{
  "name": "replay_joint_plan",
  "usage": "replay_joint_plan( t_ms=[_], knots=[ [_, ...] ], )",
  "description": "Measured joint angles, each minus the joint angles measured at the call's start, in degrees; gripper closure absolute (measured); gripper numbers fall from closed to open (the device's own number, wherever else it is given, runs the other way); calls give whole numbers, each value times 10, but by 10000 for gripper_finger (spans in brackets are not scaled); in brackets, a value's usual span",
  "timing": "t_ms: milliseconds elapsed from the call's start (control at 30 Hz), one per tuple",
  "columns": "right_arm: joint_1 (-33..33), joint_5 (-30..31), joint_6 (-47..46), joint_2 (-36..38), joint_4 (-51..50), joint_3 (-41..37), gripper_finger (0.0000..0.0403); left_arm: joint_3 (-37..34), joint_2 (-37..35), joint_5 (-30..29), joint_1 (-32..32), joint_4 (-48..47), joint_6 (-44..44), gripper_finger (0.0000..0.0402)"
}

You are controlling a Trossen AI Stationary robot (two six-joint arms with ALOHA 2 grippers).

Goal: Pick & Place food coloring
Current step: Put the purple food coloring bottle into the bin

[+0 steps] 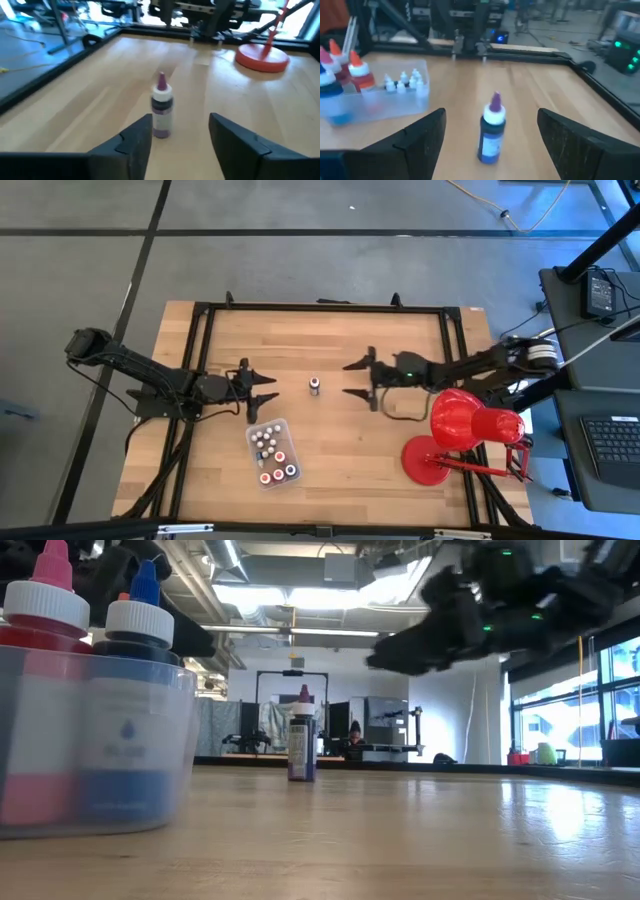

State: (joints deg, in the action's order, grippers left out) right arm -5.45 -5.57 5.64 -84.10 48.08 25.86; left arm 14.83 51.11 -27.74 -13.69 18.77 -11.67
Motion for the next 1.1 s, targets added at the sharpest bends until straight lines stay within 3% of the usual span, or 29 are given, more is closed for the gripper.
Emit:
replay_joint_plan(
  t_ms=[233,467,533,667,867,1000,1100],
  knots=[
    [12,4,-49,114,14,-90,86,0,0,-3,-1,8,-11,155],
    [35,5,-56,136,11,-113,86,33,0,66,15,6,-33,155],
    [43,5,-56,134,11,-113,86,82,12,80,27,-38,-16,158],
    [59,5,-56,133,7,-113,86,231,73,88,68,-222,-9,160],
    [70,5,-55,133,3,-113,86,471,236,161,131,-483,7,160],
    [70,5,-55,133,1,-113,86,595,342,212,162,-571,56,160],
    [70,5,-54,133,-3,-113,86,664,406,218,177,-609,97,160]
  ],
)
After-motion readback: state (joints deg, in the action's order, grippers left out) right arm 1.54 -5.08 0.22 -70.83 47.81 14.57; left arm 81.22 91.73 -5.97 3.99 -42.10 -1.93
